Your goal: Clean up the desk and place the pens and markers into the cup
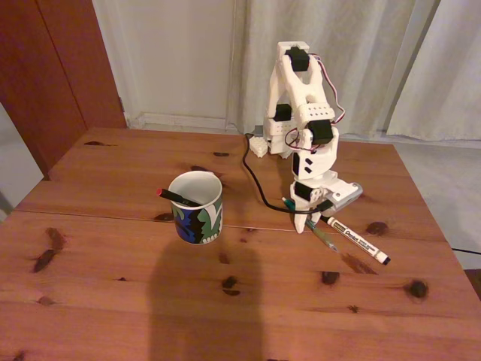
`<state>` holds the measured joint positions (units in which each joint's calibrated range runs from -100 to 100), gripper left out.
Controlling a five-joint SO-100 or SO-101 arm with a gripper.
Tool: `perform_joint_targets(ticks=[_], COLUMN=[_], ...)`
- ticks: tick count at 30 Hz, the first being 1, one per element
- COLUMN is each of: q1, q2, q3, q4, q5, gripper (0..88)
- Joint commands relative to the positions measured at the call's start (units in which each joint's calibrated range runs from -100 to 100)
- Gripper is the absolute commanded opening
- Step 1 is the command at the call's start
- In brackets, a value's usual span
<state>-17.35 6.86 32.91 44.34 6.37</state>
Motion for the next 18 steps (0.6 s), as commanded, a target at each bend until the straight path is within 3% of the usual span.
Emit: perform_joint_targets(ticks=[1, 5, 10, 18], q1=[1.06, 1.22, 2.27, 2.83], q2=[-0.29, -0.53, -0.78, -4.75], q3=[-2.16, -2.16, -0.09, 0.54], q4=[-0.17, -0.17, -0.17, -0.25], q5=[0.38, 0.33, 0.33, -0.14], gripper=[18.8, 16.4, 0.8, 0.8])
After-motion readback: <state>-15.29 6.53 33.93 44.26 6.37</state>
